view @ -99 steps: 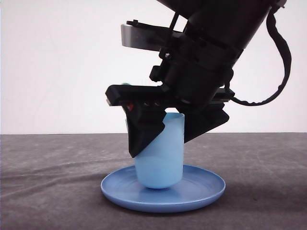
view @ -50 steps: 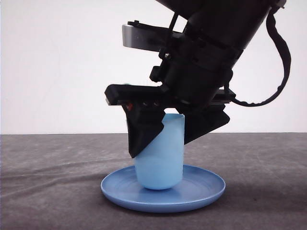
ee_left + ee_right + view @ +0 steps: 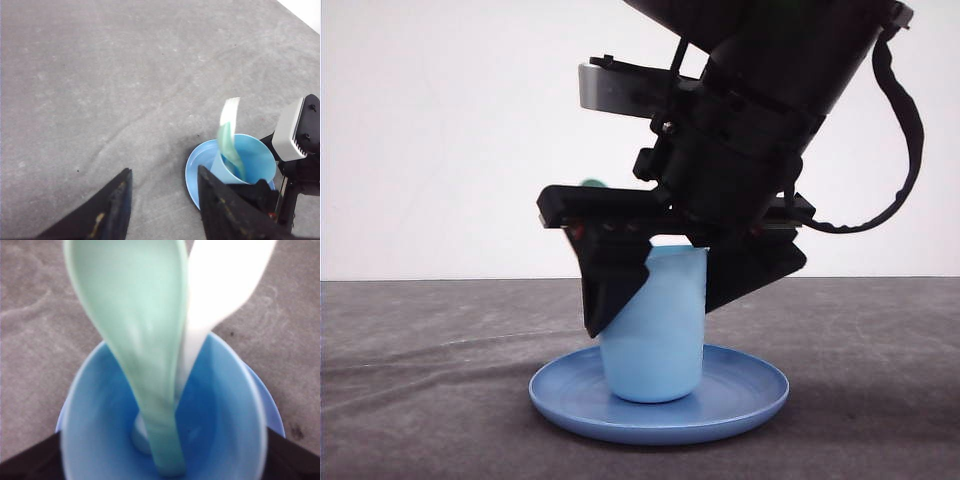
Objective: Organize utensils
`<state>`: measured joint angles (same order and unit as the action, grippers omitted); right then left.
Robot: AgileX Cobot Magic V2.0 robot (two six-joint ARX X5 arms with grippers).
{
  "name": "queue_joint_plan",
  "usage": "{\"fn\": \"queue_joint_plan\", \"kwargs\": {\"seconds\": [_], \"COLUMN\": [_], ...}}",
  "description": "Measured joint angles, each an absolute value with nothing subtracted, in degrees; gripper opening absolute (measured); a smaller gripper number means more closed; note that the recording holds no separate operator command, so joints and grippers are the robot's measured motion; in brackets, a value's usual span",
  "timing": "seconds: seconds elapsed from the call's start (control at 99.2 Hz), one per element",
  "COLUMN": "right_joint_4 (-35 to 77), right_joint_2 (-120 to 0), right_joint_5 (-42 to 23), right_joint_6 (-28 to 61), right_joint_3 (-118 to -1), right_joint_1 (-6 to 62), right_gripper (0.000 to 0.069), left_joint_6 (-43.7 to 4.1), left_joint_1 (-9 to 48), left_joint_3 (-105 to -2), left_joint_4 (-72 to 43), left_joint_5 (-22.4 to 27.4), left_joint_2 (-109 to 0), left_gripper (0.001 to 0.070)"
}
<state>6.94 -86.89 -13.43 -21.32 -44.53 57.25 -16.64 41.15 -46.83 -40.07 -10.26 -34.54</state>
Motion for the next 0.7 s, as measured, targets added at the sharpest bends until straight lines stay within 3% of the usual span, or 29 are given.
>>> {"fn": "queue_joint_plan", "kwargs": {"seconds": [0.312, 0.695], "right_joint_4": [10.4, 20.8], "right_joint_2": [-84.4, -66.1], "right_joint_5": [-11.9, -12.1], "right_joint_6": [-21.5, -22.4], "right_joint_3": [-44.0, -44.0], "right_joint_1": [58.1, 59.6], "right_gripper": [0.0572, 0.0572], "left_joint_6": [-16.8, -16.8], "left_joint_1": [41.1, 41.1], "left_joint_3": [-46.8, -46.8], "left_joint_4": [-40.1, -40.1], "left_joint_5": [-10.3, -10.3], "left_joint_2": [-34.5, -34.5], "left_gripper": [0.0238, 0.0238]}}
